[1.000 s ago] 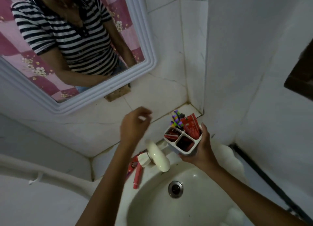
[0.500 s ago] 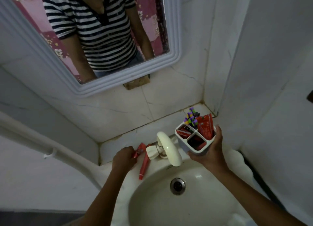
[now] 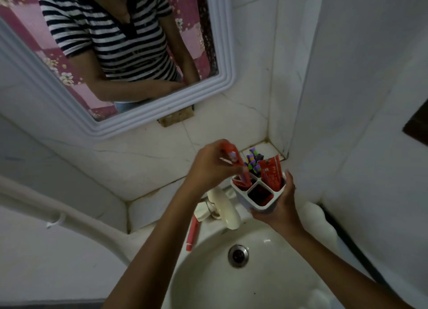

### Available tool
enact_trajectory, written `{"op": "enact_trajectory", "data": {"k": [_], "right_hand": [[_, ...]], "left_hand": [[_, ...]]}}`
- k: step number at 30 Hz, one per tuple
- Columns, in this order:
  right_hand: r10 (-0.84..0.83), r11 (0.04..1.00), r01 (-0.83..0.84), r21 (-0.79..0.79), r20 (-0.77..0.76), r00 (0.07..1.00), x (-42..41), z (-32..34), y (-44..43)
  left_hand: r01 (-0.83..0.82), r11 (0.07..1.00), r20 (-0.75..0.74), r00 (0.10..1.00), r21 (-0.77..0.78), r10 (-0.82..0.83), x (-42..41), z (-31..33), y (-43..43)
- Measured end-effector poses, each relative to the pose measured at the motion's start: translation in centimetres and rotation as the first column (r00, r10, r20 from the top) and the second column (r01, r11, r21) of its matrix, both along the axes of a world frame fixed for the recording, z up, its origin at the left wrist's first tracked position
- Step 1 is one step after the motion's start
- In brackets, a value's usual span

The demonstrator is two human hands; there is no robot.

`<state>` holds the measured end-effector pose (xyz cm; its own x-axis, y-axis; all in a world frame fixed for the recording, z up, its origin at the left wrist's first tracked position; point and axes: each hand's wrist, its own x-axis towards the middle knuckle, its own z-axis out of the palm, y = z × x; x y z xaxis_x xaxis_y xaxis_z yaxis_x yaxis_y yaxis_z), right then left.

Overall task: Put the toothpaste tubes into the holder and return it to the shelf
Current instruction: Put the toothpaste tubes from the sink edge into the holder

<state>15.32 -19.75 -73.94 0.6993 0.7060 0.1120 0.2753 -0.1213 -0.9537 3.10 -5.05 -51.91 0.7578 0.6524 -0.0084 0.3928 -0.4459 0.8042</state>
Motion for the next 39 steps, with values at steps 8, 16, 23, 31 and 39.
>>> {"op": "enact_trajectory", "data": {"k": [8, 16, 23, 31, 39], "right_hand": [[-0.044, 0.999, 0.043, -0.023, -0.03, 0.999, -0.3, 1.2, 0.0], [-0.02, 0.999, 0.02, -0.041, 0.022, 1.0, -0.2, 0.7, -0.1], [-0.026, 0.999, 0.027, -0.018, 0.042, 0.999, -0.2, 0.4, -0.1], [-0.007, 1.0, 0.007, 0.003, -0.073, 0.997, -0.3, 1.1, -0.4], [-0.061, 0.996, 0.063, -0.065, 0.027, 0.998, 0.3, -0.4, 0.5]], "left_hand": [[0.083, 0.994, -0.134, 0.988, 0.074, -0.072, 1.7, -2.5, -1.0], [-0.288, 0.911, -0.365, 0.847, 0.296, 0.387, -7.7, -8.7, 4.6], [-0.19, 0.972, -0.681, 0.695, 0.137, 0.232, -10.8, -16.9, 1.8], [-0.234, 0.879, -0.547, 0.708, 0.415, 0.447, -11.5, -13.4, 4.7], [-0.167, 0.981, 0.078, 0.984, 0.1, 0.16, -3.4, 0.6, 0.9]]}}
